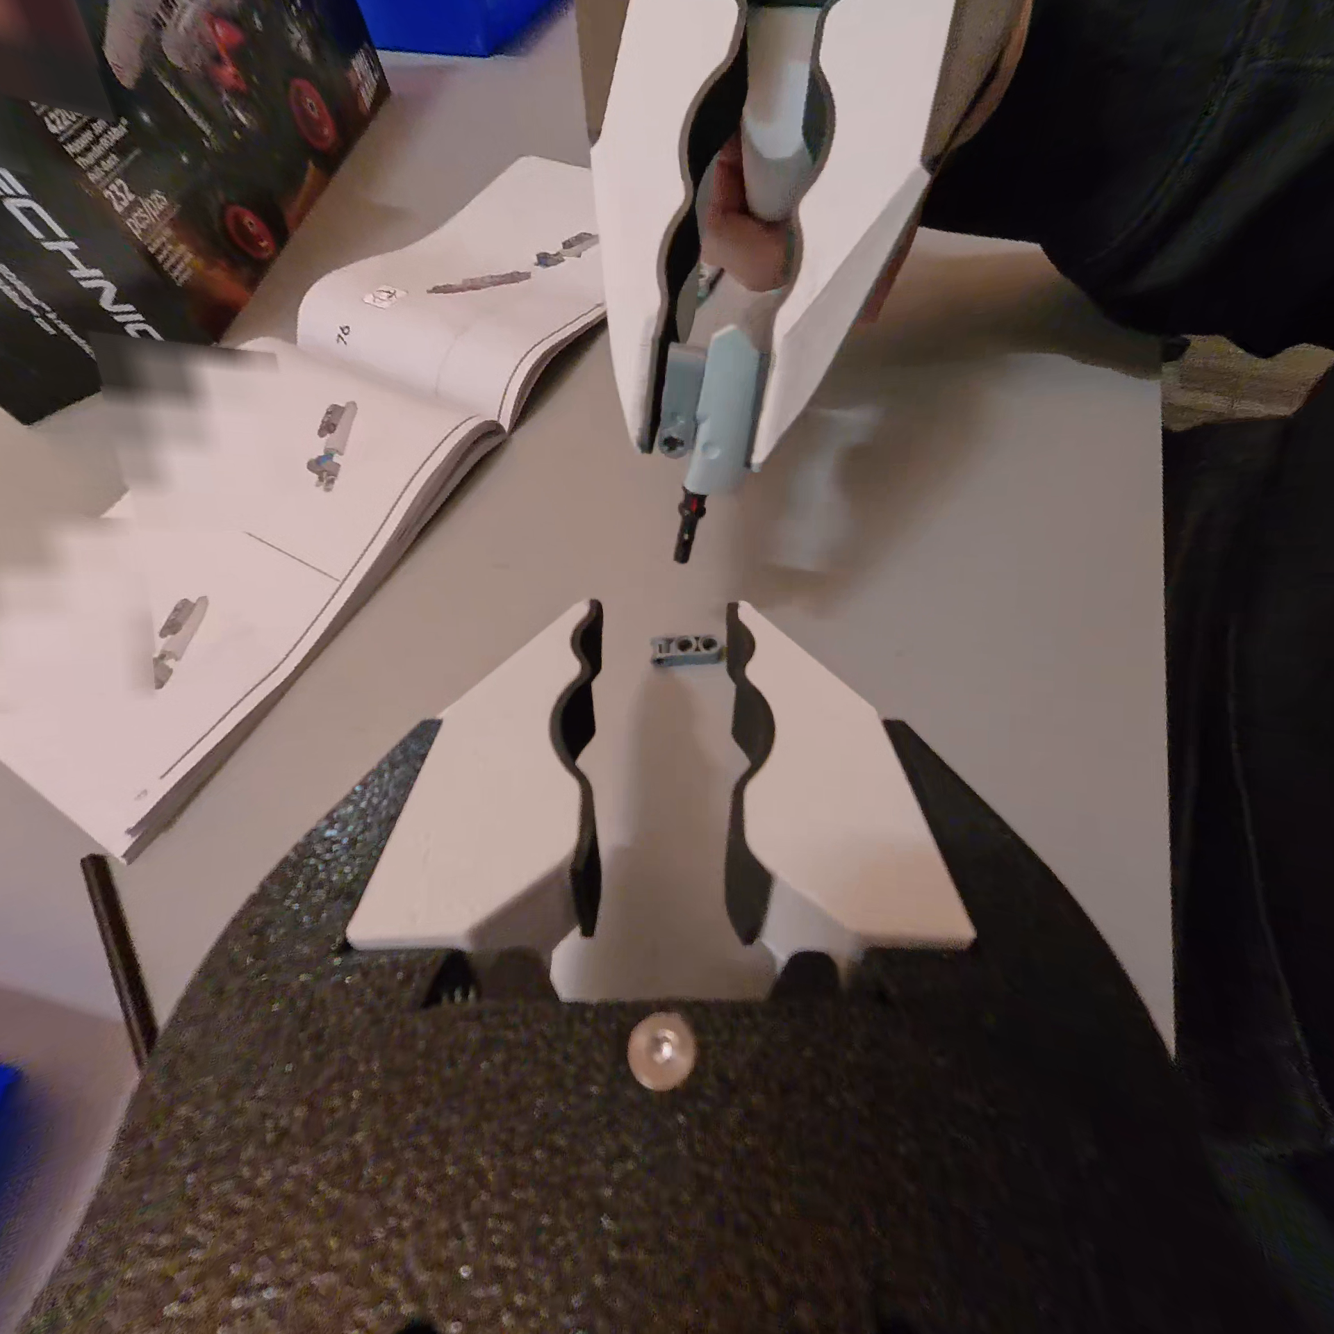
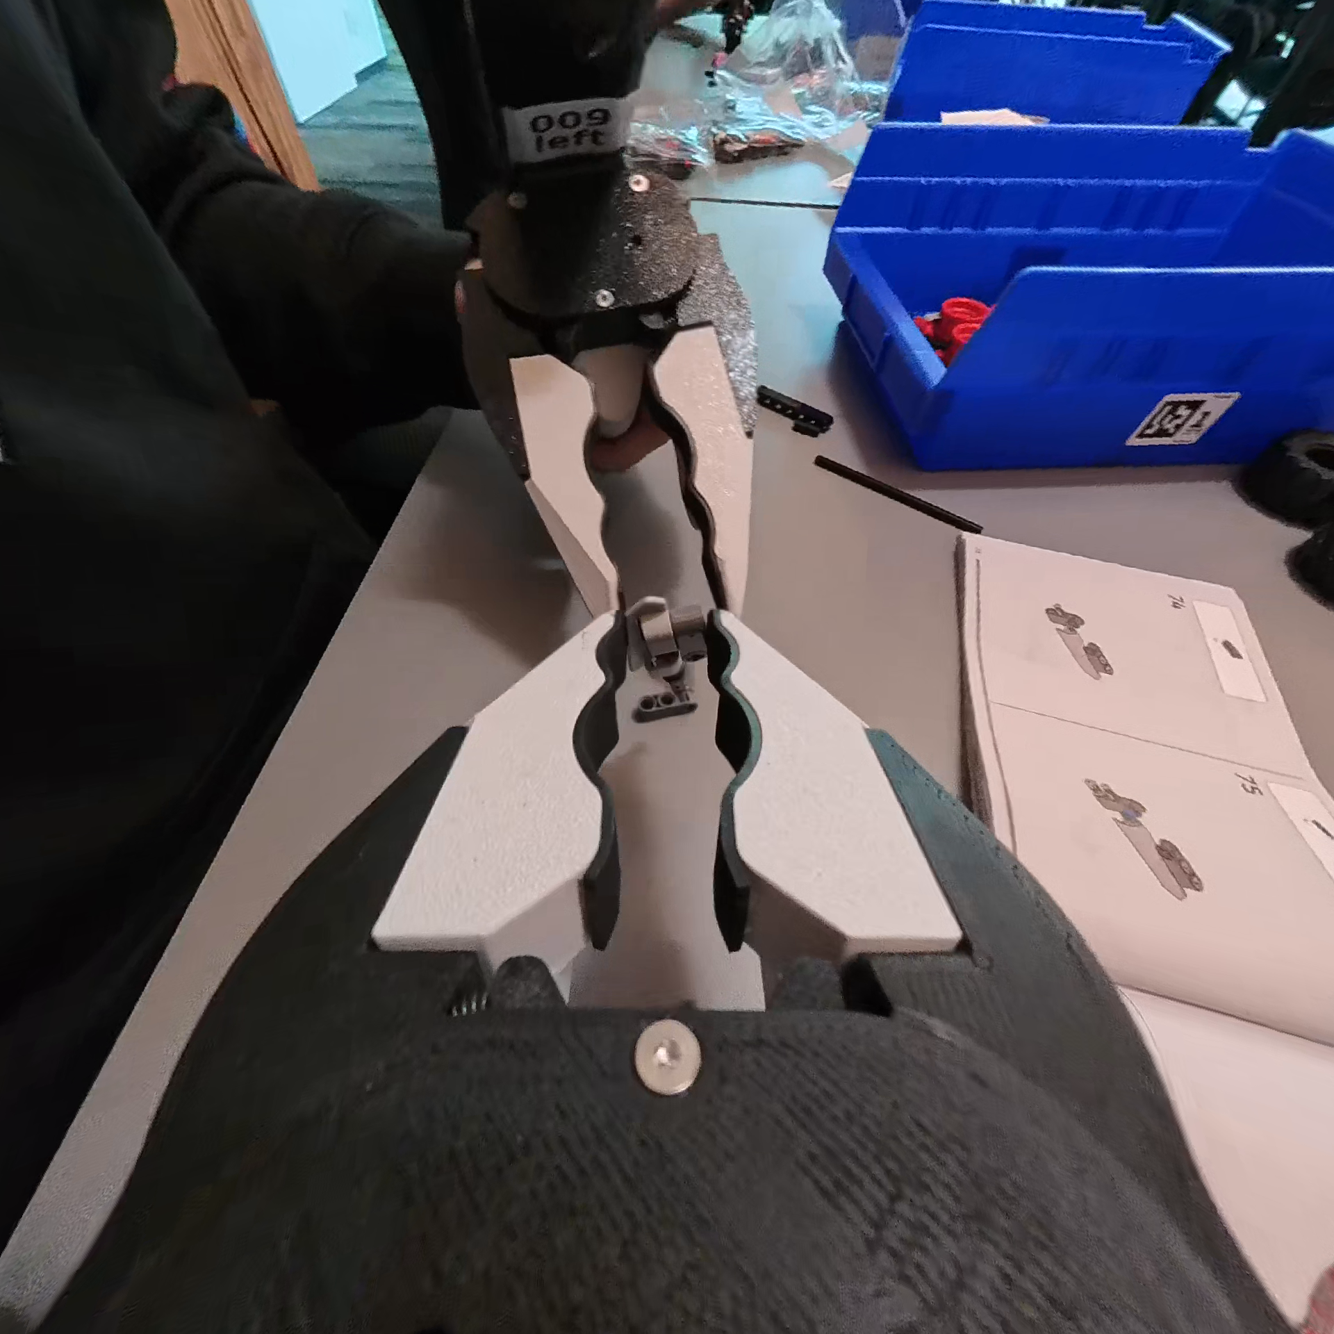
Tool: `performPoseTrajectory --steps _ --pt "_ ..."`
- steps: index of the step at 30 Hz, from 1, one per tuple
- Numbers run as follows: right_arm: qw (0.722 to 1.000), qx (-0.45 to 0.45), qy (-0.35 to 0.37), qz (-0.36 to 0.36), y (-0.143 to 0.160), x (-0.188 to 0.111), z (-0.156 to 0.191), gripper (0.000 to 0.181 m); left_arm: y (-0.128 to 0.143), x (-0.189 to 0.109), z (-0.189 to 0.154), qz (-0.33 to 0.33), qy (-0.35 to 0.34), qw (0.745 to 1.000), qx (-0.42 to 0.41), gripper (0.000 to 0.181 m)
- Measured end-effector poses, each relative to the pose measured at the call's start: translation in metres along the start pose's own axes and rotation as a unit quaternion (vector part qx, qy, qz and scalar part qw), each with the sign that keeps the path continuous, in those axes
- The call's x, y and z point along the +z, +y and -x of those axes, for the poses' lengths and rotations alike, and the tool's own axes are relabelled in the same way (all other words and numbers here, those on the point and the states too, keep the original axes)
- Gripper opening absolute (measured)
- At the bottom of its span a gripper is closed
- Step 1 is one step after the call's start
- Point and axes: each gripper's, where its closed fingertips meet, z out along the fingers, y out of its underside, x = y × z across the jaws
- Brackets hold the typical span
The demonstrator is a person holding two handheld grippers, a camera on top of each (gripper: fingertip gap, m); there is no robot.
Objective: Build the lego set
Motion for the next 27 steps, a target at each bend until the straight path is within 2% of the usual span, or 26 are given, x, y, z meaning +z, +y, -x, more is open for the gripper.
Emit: performPoseTrajectory --steps 7,11,14,20,27 --pt "1.0 0.003 -0.016 0.016 0.007 0.011 0.0 0.02 -0.007 0.007 -0.009 -0.009 0.012 1.0 0.009 0.029" --pt "0.999 0.009 -0.028 0.023 0.008 0.019 0.003 0.02 -0.001 0.01 -0.007 0.009 -0.01 0.999 0.036 0.023" --pt "0.999 0.01 -0.027 0.023 0.009 0.022 0.002 0.02 -0.001 0.009 -0.008 0.004 -0.02 0.999 0.047 0.01" --pt "0.999 0.021 -0.027 0.037 0.014 0.022 0.0 0.02 0.006 0.008 -0.01 0.01 -0.022 0.999 0.041 0.012" --pt "0.997 0.029 -0.036 0.062 0.02 0.028 0.001 0.02 0.012 0.013 -0.007 0.036 -0.022 0.999 0.02 0.004"
